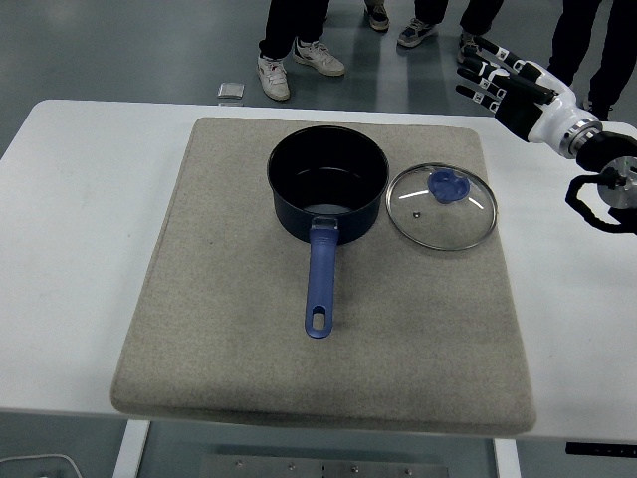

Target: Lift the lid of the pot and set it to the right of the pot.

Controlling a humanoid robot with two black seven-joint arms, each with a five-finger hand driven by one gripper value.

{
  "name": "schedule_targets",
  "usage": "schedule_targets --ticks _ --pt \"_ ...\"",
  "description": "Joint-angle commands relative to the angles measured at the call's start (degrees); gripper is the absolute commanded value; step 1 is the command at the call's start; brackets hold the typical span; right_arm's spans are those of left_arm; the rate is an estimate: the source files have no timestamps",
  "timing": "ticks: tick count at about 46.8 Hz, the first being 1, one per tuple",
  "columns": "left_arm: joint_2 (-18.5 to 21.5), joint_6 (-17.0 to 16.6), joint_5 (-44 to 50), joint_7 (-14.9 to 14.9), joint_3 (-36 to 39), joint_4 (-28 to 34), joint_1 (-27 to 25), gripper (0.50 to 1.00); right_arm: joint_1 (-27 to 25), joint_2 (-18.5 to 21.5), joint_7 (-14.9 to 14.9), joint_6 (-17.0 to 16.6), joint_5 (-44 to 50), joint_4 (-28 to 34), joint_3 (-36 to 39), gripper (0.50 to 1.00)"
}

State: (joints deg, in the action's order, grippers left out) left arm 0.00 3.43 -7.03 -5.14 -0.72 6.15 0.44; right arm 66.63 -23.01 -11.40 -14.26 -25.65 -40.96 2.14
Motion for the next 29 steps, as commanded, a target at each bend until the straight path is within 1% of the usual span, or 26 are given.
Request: schedule_targets --ticks 1,8,15,22,29 --pt "0.0 0.0 -0.01 0.04 -0.07 0.0 0.0 1.0 -0.1 -0.01 1.64 0.46 0.08 0.0 -0.03 0.903" --pt "0.0 0.0 -0.01 0.04 0.02 0.0 0.0 1.0 -0.1 0.07 1.73 -0.25 0.16 -0.09 -0.21 0.903" --pt "0.0 0.0 -0.01 0.04 0.02 0.0 0.0 1.0 -0.89 -0.01 1.73 0.11 1.3 -0.09 -0.47 0.905" --pt "0.0 0.0 -0.01 0.04 0.02 0.0 0.0 1.0 -1.15 -0.01 1.73 -0.42 4.2 -0.17 -0.12 0.905" --pt "0.0 0.0 -0.01 0.04 0.02 0.0 0.0 1.0 -1.33 -0.01 1.73 -0.42 4.38 -0.17 0.23 0.905"
